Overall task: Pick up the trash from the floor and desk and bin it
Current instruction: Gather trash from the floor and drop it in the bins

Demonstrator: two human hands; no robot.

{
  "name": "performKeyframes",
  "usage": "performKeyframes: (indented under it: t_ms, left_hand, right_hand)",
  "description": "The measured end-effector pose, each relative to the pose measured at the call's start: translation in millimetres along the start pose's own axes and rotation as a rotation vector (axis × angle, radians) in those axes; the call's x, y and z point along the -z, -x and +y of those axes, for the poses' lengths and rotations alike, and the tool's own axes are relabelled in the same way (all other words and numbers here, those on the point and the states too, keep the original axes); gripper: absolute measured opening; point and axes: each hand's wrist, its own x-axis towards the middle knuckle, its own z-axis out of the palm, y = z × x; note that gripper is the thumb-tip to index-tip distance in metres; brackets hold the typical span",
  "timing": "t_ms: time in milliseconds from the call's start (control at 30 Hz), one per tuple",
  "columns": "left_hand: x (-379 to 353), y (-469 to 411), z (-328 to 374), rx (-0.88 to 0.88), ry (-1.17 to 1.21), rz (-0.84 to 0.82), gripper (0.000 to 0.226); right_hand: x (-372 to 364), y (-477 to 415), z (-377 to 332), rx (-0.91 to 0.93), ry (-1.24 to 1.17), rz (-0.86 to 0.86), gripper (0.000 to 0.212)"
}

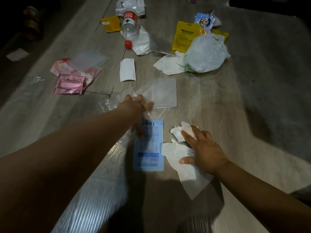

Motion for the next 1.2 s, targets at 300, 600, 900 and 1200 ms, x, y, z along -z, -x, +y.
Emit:
performKeyframes:
  t_ms: [300,600,900,1200]
  left_hand:
    - [-34.7,19.0,-10.9,-0.013,0.380,0.302,0.118]
    - [-3.7,-14.6,-9.7,0.067,0.376,0.082,0.152]
    - [17.2,-26.0,2.7,0.026,0.259,-0.041,0.153]
    - [3.3,-24.3,2.8,-0.036,0.235,0.080,0.125]
  right_hand:
    - [-1.1,-1.0,1.4,0.013,-0.028,0.002,0.099]
    - [-6.8,-2.4,5.1,0.038,-0.049,0.060,0.104]
    - [-6.2,-3.0,5.2,0.030,-0.051,0.053,0.106]
    - [-2.9,-2.0,1.8,-0.004,-0.070,0.029,0.103]
